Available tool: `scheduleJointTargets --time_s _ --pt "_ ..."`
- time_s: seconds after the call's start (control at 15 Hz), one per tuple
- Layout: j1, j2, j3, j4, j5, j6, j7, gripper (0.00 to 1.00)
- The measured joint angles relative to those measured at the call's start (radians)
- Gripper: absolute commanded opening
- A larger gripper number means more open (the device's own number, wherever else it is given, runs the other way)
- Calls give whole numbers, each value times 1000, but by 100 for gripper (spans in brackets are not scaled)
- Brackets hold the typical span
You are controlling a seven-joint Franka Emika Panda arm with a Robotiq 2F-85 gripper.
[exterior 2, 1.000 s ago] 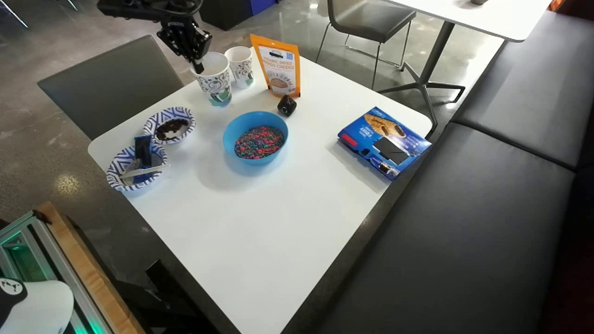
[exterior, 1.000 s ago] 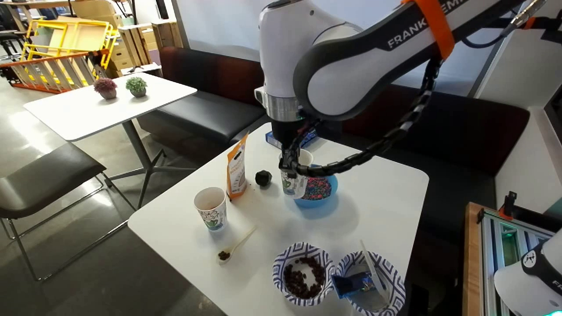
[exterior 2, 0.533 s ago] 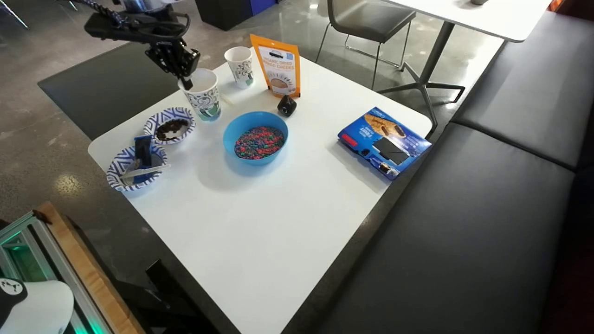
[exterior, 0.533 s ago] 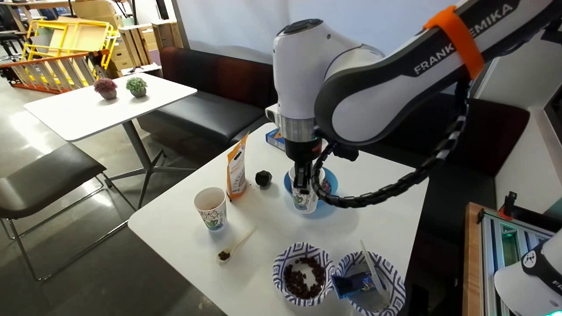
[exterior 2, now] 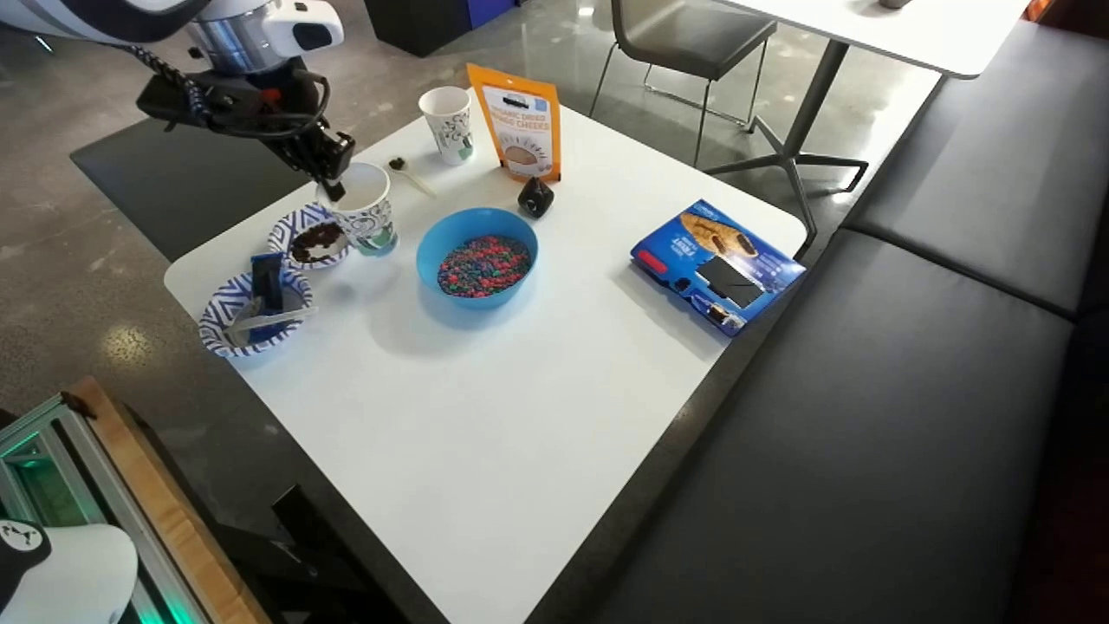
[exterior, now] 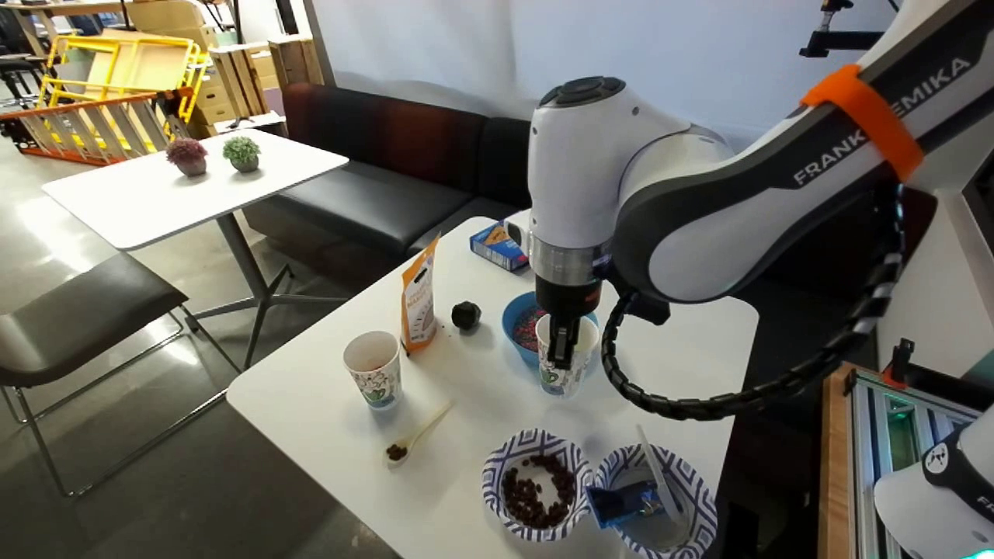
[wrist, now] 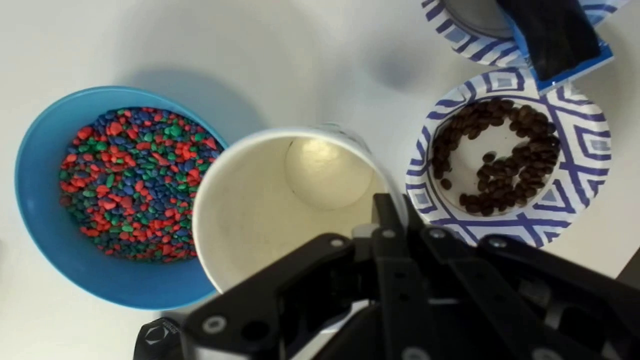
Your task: Pour the contents from the right cup to the left cup
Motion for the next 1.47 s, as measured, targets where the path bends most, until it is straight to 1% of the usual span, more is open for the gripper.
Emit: scheduleJointTargets --time_s 0.27,0.53,0.67,0.87,0.93,1.0,1.27,1.33,1.47 --pt "2 2 27 -53 10 91 45 1" --pt "6 30 46 -99 -2 184 99 1" --pt "8 53 48 -111 -27 209 126 1" --pt "10 80 47 -112 -90 210 178 1" --pt "12 84 47 -112 -107 210 191 28" --pt "15 84 47 -112 -120 210 199 29" --pt "30 78 52 -106 -136 202 195 58" --pt "35 69 56 -99 -136 184 189 65" --pt "43 28 65 -75 -136 100 184 80"
